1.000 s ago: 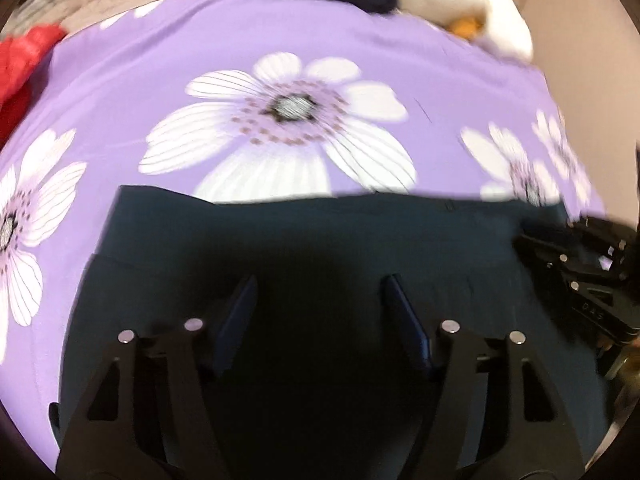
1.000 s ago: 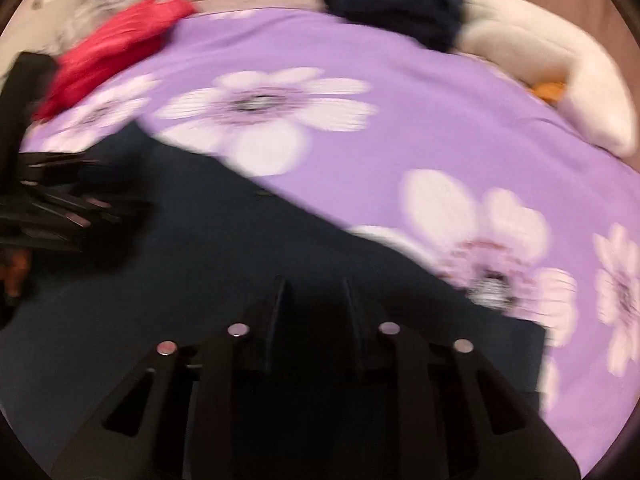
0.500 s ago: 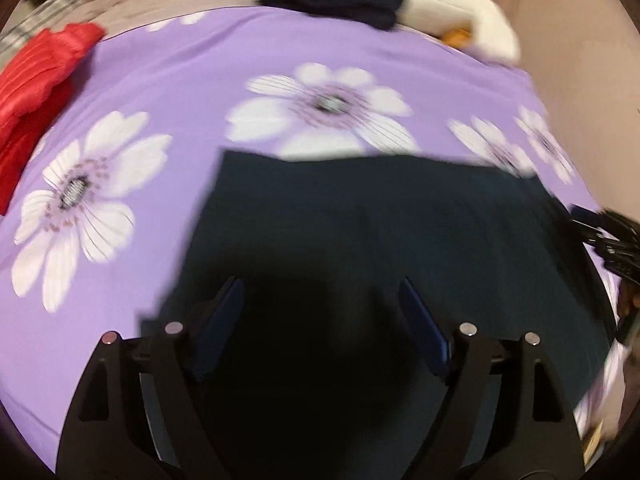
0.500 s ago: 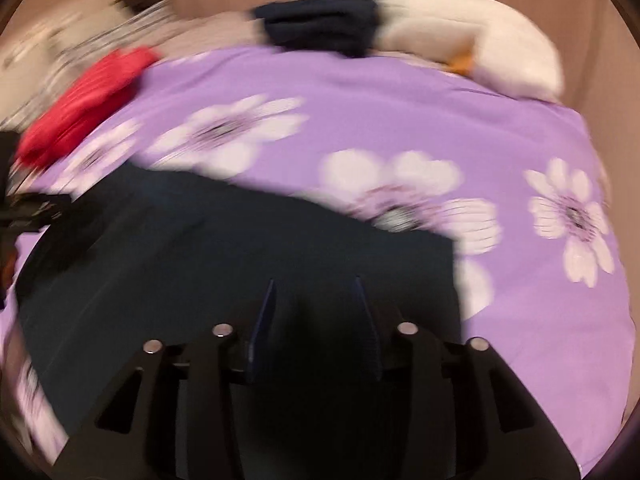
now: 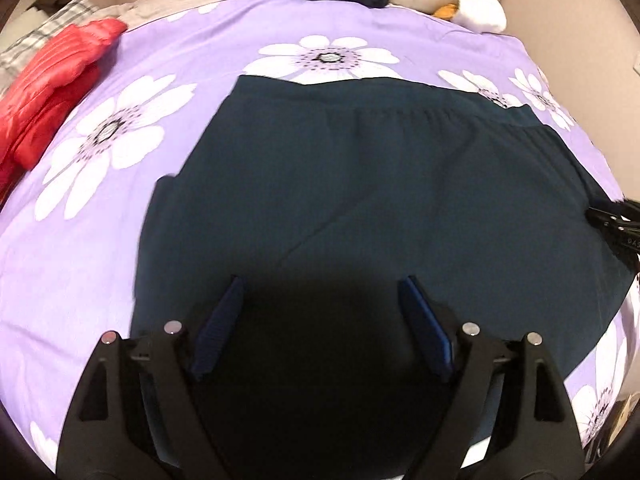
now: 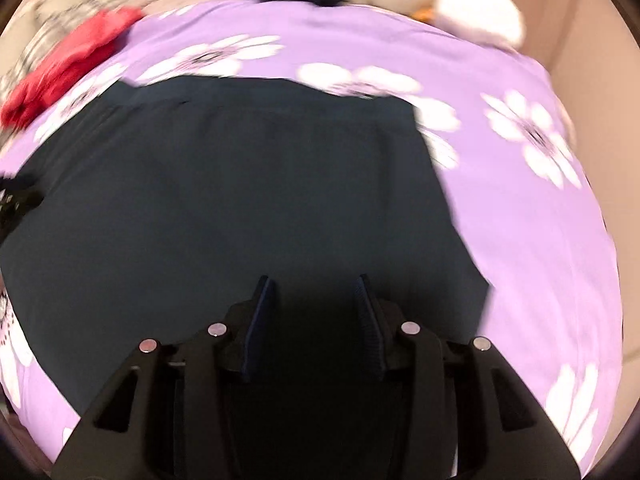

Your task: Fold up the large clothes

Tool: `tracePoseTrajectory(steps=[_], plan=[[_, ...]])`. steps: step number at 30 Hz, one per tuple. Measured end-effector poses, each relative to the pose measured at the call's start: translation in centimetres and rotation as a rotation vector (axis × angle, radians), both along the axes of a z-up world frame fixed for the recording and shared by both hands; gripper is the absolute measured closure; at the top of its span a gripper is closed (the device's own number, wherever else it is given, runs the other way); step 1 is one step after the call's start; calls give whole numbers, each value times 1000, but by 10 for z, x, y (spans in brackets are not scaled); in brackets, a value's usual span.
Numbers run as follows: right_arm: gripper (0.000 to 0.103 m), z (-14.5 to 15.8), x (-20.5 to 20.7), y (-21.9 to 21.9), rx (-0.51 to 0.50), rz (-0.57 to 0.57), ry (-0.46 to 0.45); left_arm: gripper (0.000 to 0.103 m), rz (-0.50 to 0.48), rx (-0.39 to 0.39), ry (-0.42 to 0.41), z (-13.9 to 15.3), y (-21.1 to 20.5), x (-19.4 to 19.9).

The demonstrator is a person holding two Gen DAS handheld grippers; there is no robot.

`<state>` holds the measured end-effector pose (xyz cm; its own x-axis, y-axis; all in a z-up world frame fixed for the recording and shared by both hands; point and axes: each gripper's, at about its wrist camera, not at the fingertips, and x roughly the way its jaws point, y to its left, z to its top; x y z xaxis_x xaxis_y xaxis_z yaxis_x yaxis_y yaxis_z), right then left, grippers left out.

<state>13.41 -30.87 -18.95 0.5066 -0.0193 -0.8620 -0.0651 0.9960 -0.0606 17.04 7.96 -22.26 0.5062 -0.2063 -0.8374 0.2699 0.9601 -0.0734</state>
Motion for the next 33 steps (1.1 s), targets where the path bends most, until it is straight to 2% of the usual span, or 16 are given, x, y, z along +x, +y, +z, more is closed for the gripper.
tracePoseTrajectory(steps=[4, 7, 11, 14, 17, 20, 23, 27, 30, 33], plan=[[59, 10, -24, -27, -23, -126, -30, 20, 35, 10, -8, 6, 1, -14], [58, 23, -41, -20, -14, -134, -79, 18, 29, -6, -30, 15, -8, -28], [52, 45, -55, 23, 49, -35, -177, 16, -6, -28, -73, 25, -31, -45], [49, 48, -59, 60, 96, 49, -220, 16, -25, -32, -103, 28, -50, -51], [49, 38, -53, 89, 126, 112, -213, 16, -25, -37, -103, 20, -67, -54], [49, 20, -39, 122, 87, 156, -181, 14, -22, 12, -106, 7, -78, -55], [49, -2, -37, 131, 61, 150, -129, 14, -31, 40, -92, -5, -81, -52], [49, -7, -41, 119, 109, 117, -128, 14, -37, 51, -101, -7, -81, -57], [49, -6, -46, 110, 73, 86, -136, 14, -32, 47, -103, -7, -78, -58], [49, -3, -51, 92, 78, 40, -142, 14, -29, 46, -105, -7, -75, -60]])
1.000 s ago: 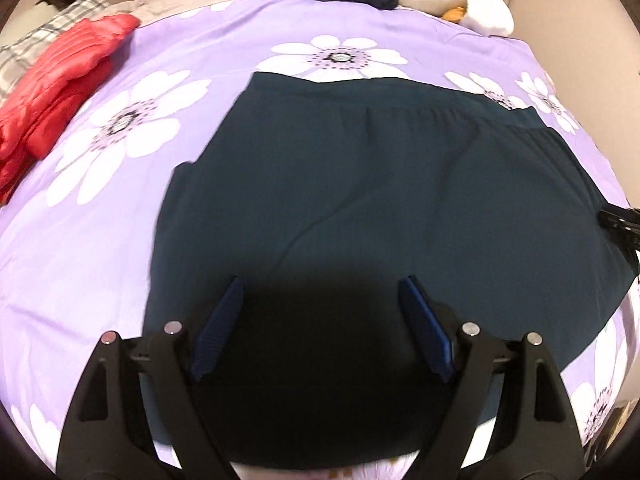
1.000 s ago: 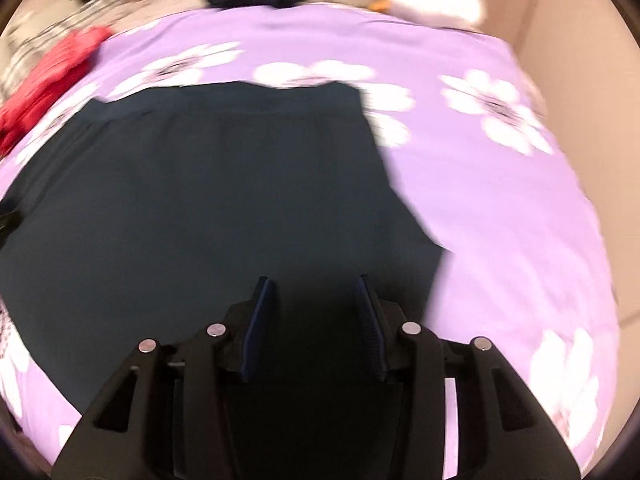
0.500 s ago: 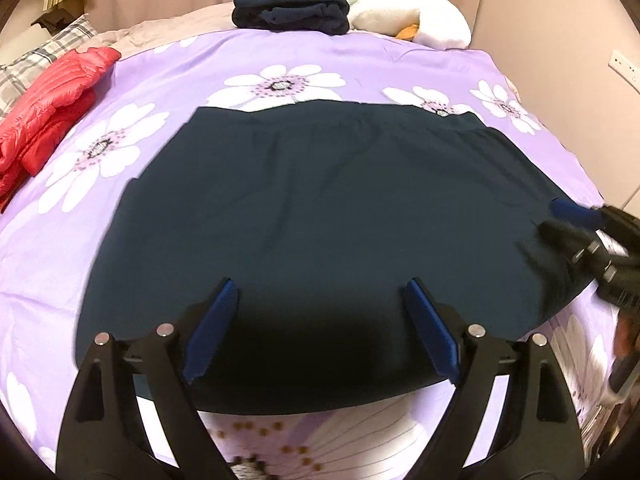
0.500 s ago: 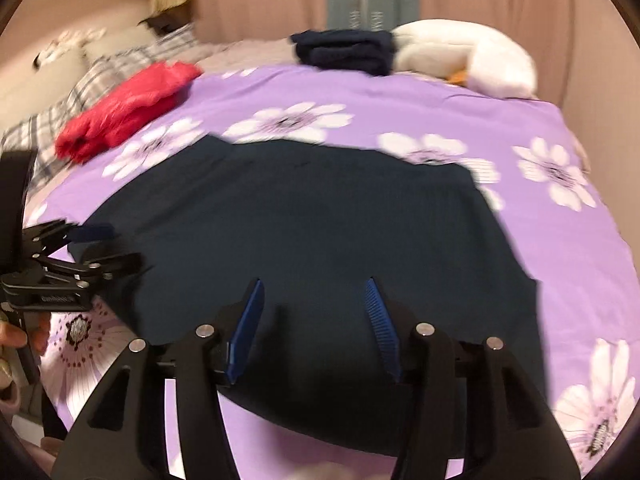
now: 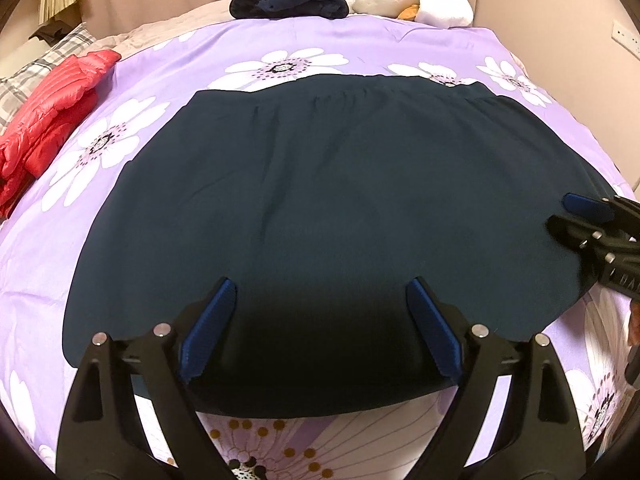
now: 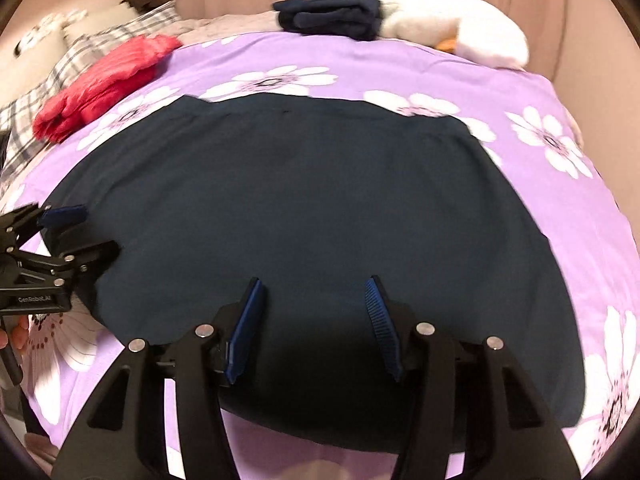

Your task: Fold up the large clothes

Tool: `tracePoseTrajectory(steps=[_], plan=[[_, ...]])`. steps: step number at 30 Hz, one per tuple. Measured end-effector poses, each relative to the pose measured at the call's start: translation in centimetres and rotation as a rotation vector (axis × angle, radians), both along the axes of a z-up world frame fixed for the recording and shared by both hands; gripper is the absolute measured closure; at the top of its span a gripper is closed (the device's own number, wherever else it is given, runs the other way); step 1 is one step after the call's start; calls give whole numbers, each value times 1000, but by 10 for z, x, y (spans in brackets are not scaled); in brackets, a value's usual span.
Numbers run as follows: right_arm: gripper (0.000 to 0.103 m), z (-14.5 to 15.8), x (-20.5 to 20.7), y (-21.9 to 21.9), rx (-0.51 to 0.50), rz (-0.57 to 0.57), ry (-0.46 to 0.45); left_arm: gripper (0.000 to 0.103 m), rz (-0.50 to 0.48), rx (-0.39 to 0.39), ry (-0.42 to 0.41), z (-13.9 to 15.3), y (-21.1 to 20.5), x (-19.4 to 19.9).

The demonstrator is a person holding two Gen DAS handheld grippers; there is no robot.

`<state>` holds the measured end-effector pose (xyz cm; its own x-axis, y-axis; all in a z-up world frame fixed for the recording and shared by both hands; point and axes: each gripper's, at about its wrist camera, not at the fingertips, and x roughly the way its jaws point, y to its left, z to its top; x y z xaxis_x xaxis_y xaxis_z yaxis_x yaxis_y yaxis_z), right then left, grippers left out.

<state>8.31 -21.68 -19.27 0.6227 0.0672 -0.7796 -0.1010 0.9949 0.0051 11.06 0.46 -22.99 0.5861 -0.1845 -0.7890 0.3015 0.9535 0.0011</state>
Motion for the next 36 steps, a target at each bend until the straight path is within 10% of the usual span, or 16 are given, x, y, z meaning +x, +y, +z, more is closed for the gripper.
tracePoseTrajectory(steps=[36], plan=[[49, 10, -45, -85, 14, -228, -21, 12, 76, 2, 22, 0, 28, -12]])
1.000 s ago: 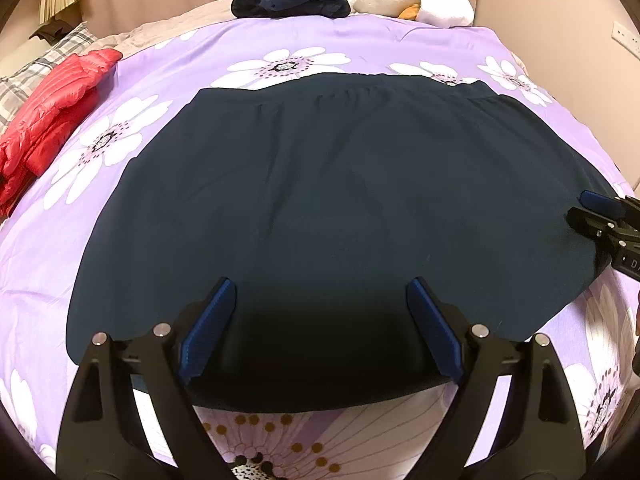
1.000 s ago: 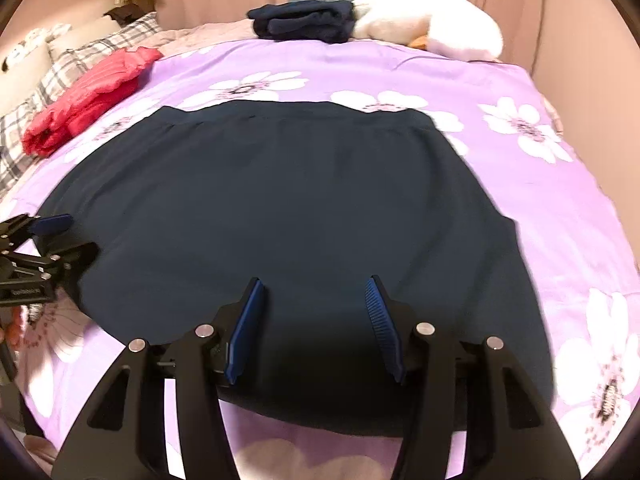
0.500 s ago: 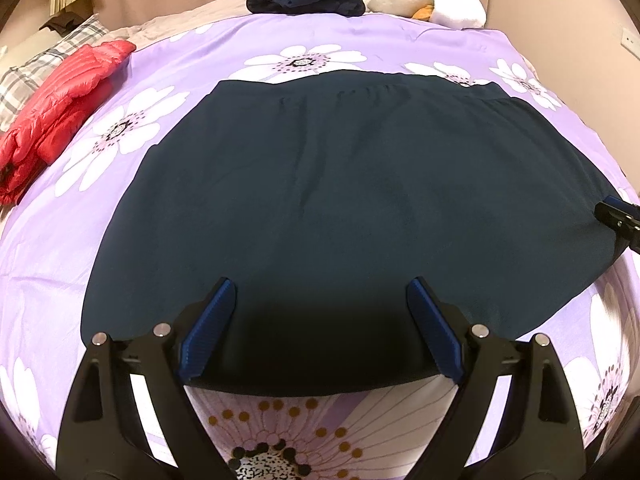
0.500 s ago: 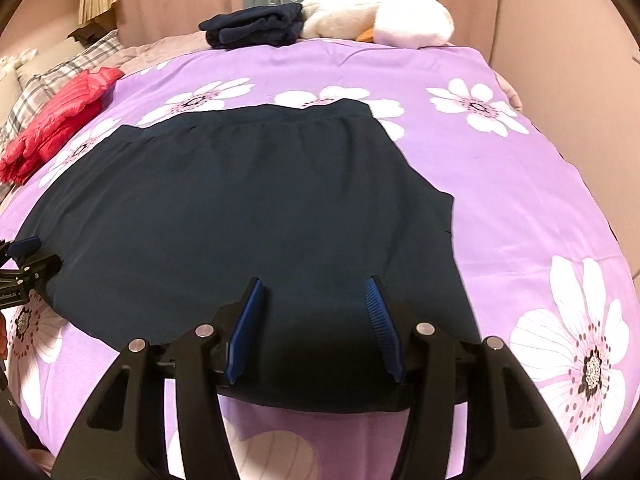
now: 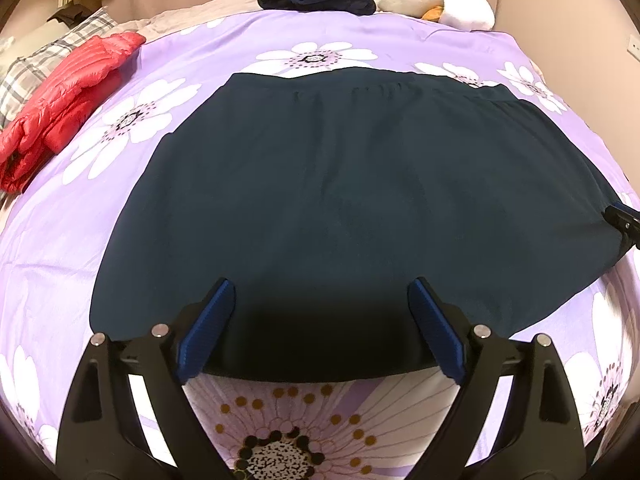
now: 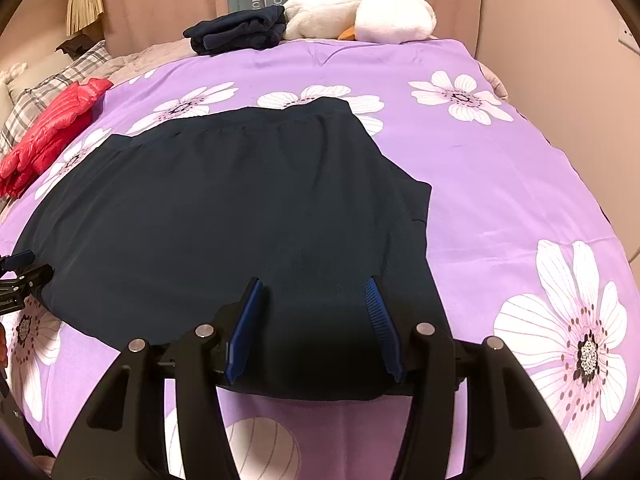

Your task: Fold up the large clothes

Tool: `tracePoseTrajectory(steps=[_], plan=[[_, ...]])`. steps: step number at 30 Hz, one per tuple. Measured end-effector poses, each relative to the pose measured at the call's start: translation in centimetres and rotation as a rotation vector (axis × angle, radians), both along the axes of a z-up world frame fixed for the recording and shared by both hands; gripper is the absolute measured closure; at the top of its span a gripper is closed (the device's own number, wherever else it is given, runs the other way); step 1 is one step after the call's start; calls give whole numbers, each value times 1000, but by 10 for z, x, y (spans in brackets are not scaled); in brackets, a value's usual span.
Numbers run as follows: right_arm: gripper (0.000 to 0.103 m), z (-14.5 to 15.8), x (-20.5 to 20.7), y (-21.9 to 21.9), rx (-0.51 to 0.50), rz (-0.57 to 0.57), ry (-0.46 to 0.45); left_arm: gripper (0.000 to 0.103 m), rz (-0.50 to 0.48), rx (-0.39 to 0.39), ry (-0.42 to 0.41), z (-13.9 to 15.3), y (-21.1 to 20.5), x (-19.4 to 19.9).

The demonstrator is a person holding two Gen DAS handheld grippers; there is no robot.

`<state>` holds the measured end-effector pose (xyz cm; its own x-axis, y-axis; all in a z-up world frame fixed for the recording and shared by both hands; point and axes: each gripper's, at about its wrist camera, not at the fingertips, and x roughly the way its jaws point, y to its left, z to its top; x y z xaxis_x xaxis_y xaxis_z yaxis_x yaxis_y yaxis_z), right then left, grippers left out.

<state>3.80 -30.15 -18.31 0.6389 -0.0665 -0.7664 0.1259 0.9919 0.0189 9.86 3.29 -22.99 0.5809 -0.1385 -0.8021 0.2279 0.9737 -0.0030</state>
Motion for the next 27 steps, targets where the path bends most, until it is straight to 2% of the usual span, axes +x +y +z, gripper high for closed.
tracePoseTrajectory(steps=[27], plan=[[49, 1, -11, -14, 12, -41, -4, 11, 30, -10, 14, -1, 10, -4]])
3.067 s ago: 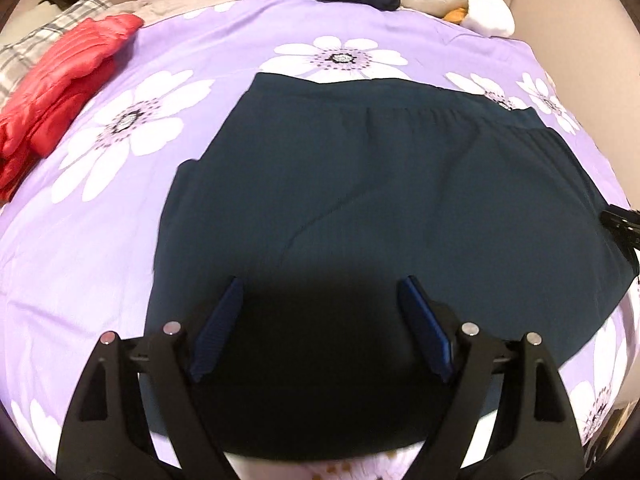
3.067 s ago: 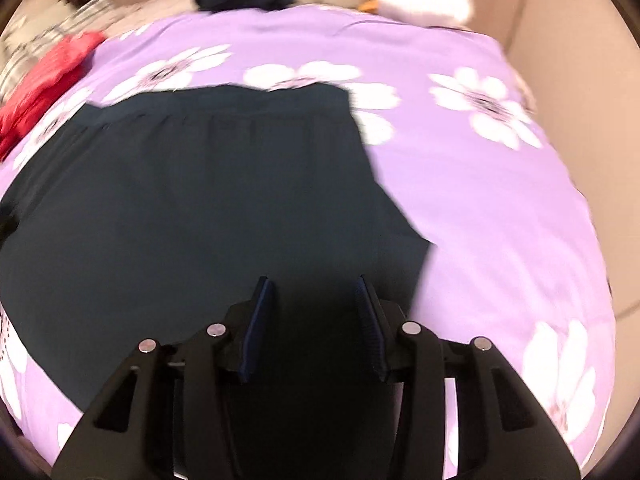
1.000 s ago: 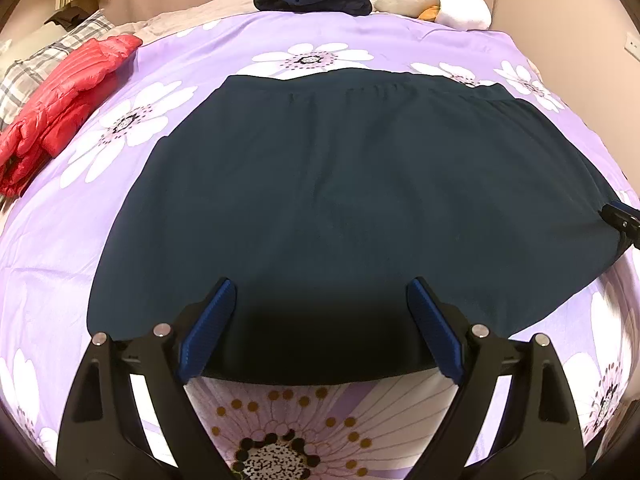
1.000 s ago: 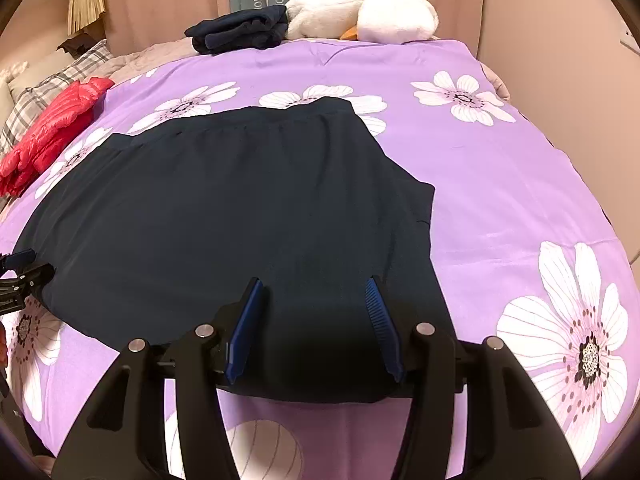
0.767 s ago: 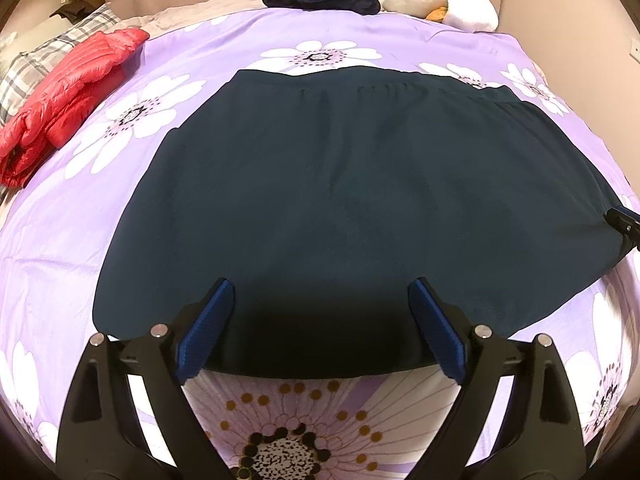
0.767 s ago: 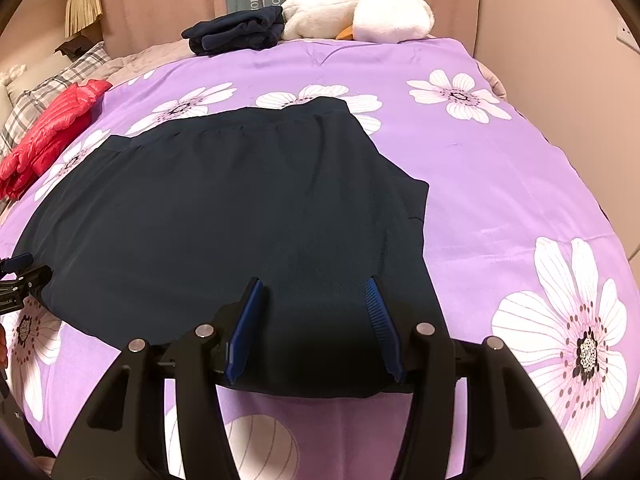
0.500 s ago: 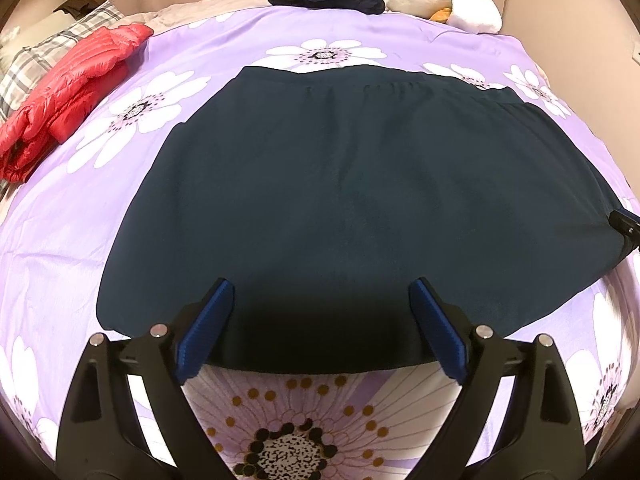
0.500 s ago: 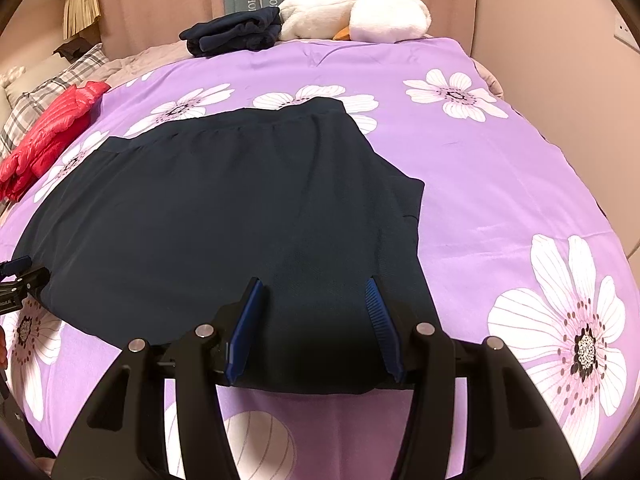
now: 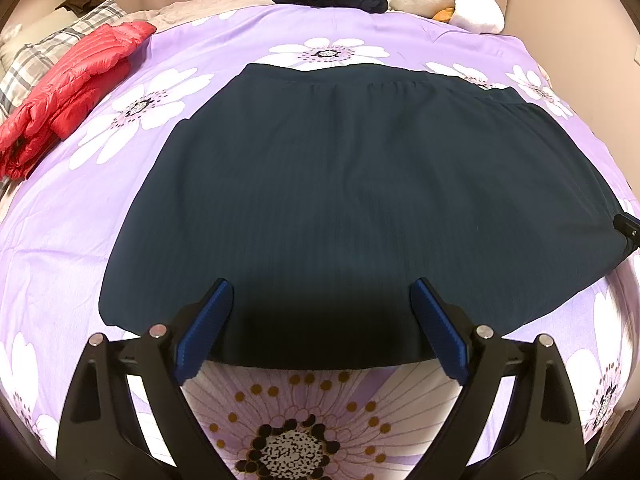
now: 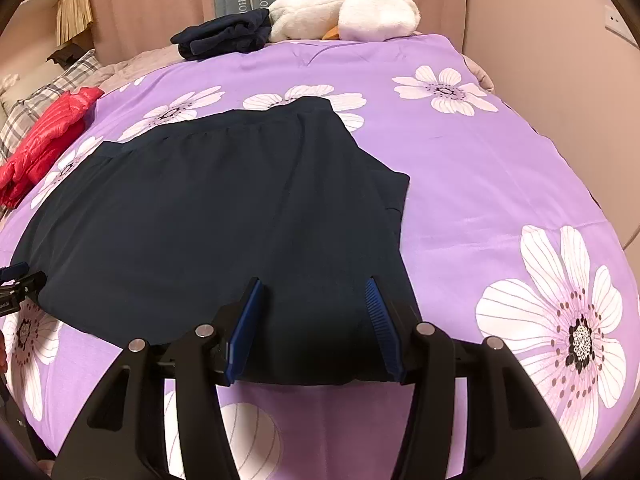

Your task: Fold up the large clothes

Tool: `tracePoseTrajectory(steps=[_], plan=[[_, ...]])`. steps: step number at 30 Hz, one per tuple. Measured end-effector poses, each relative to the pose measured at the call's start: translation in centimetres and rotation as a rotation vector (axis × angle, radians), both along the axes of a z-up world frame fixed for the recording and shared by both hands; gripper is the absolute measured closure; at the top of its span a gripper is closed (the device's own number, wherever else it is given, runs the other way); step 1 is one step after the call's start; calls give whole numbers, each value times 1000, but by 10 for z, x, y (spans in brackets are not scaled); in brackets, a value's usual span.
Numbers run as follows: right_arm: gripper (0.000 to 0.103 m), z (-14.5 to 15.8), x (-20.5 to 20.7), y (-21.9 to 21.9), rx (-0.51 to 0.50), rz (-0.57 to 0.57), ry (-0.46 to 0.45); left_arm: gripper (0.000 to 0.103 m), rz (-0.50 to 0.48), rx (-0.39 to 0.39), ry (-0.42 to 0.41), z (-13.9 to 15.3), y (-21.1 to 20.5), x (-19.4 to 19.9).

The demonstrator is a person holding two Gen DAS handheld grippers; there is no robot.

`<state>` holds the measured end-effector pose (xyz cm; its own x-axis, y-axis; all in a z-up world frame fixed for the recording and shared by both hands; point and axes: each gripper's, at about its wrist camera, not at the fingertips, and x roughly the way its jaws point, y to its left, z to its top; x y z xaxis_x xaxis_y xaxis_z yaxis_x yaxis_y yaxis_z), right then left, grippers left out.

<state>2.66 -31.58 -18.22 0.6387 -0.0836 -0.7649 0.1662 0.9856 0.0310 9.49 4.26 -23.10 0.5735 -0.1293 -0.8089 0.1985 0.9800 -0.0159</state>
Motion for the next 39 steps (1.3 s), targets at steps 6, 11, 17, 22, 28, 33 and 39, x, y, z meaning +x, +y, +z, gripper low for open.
tracePoseTrajectory(steps=[6, 11, 17, 22, 28, 33, 39], plan=[[49, 0, -3, -2, 1, -11, 0, 11, 1, -1, 2, -1, 1, -1], [49, 0, -5, -4, 5, -15, 0, 10, 2, 0, 3, -1, 3, 0], [49, -1, -4, -5, 5, -15, -1, 10, 5, -1, 6, -2, 6, -3], [49, -1, -6, -10, 11, -25, -1, 10, 7, 2, 10, -2, 8, -4], [49, -1, -10, -14, 11, -35, -1, 10, 8, 7, 14, -1, 7, -4], [49, -1, -11, -16, 12, -40, -1, 10, 8, 9, 15, 0, 7, -4], [49, -2, -13, -16, 12, -45, -2, 10, 7, 9, 15, 0, 8, -4]])
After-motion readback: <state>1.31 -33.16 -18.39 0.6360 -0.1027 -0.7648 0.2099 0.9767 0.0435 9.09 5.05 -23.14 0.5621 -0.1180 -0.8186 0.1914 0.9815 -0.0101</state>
